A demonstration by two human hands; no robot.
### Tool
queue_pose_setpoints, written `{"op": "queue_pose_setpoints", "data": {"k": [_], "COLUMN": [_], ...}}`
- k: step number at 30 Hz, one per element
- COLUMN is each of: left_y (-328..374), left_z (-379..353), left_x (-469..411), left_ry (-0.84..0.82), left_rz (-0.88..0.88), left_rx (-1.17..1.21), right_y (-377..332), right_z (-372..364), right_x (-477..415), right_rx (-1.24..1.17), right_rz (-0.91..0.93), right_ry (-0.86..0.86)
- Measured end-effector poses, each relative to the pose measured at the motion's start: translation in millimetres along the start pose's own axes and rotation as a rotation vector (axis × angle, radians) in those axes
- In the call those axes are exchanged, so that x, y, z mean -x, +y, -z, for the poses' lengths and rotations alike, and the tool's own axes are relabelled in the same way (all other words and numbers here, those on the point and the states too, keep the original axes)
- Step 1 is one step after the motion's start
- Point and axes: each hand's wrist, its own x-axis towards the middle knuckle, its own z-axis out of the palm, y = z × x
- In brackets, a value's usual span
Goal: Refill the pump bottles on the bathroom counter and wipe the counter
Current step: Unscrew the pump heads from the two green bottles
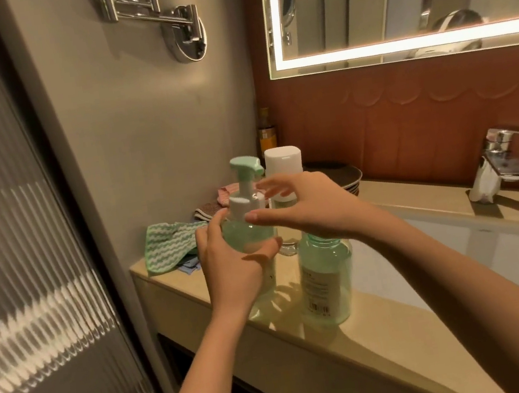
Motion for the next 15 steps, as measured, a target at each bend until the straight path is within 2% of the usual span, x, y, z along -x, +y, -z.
{"op": "queue_pose_setpoints", "data": {"k": [5, 8, 11, 15], "left_y": [23.1, 31.6, 35.6, 36.4], "left_z": [16.7, 17.2, 15.4, 19.1], "left_x": [13.2, 24.6, 32.3, 34.4], "left_ry": [0.127, 0.118, 0.085, -0.048], "left_rz": [-0.152, -0.191, -0.15, -0.087], "left_rx": [-0.055, -0.084, -0.07, 0.058], "right_y": [-14.5, -16.1, -13.4, -3.3], "right_z": [-13.7, -22.6, -24.8, -10.3], "right_x": [5.4, 6.8, 8.5, 16.3], "right_rx": [-0.158, -0.156, -0.115, -0.328], "right_rz": [0.059, 0.047, 0.014, 0.043], "right_ry": [0.306, 0.398, 0.409, 0.261]}}
